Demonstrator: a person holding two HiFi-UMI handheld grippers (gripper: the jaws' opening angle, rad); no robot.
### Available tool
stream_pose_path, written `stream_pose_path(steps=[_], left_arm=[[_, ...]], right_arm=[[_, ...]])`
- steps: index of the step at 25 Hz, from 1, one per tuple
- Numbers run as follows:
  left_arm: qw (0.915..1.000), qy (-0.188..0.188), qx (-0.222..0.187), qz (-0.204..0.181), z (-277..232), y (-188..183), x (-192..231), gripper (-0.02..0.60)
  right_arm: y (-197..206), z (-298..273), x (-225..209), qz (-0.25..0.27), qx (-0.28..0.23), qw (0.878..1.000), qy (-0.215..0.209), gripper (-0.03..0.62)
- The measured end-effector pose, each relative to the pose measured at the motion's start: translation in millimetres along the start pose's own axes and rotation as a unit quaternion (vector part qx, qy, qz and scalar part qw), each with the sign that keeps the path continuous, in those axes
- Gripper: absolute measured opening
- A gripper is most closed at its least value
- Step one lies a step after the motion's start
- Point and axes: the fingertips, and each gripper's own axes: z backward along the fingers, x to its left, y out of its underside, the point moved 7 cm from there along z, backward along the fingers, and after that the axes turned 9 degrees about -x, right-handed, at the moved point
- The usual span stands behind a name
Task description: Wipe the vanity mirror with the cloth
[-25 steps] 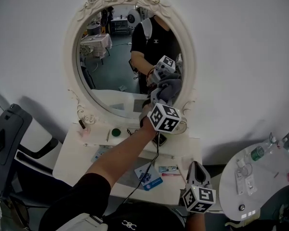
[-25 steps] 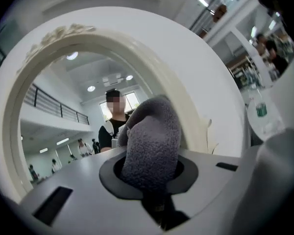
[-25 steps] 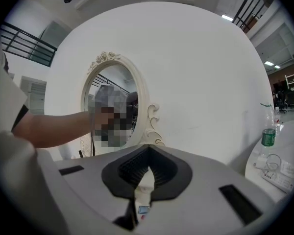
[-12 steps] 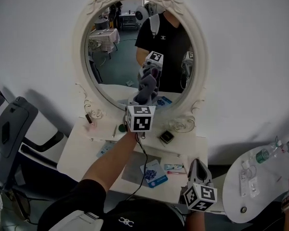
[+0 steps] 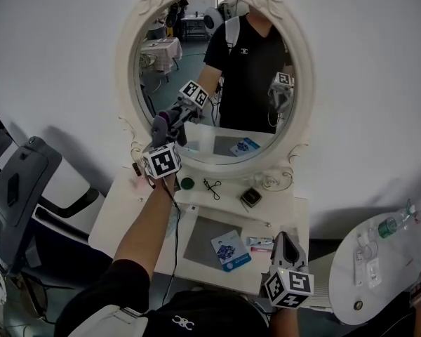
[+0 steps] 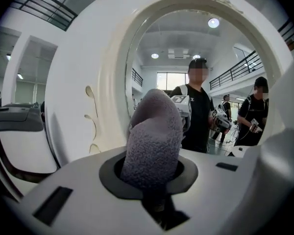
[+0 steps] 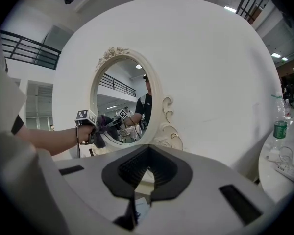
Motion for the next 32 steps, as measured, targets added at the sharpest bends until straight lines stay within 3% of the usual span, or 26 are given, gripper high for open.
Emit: stream_pose_path(steps=[4,9,16,19,22,25,29,32], left_arm=[[0.9984,0.048,0.027,0.009,-11.8,25.8,-23.2,0.063],[0.9969,0.062,0.032,0.037,-3.6,43.1,-74.4,0.061],[0.9895,0.142,0.023,0.008,24.2,53.6,-163.5,0.063],[0.9812,0.191,0.023,-0.016,36.6,57.4,-206.1,0.063],[0.9621,0.255,0.027,-0.092,48.8,65.4,-253.8,0.061],[0.9568,0.262,0.029,-0.122,49.9,65.6,-262.1,0.049],[0.946,0.303,0.037,-0.109,50.6,62.8,-256.7,0.054],[0.9478,0.306,0.027,-0.085,65.9,51.0,-240.8,0.055]], right_arm=[[-0.4,11.6,-10.4,0.001,0.0,1.0,0.026,0.011],[-2.1,25.8,-20.6,0.002,-0.004,0.999,0.054,0.011],[-1.8,39.4,-29.1,0.007,0.0,0.997,0.073,0.011],[-1.0,45.6,-32.2,0.011,0.002,0.997,0.08,0.011],[-0.1,52.5,-40.2,0.006,0.002,0.996,0.092,0.011],[-0.4,57.3,-47.4,-0.002,-0.004,0.995,0.101,0.011],[-1.4,50.7,-50.8,-0.017,-0.008,0.996,0.093,0.011],[-3.7,40.7,-40.6,-0.024,-0.021,0.997,0.072,0.011]])
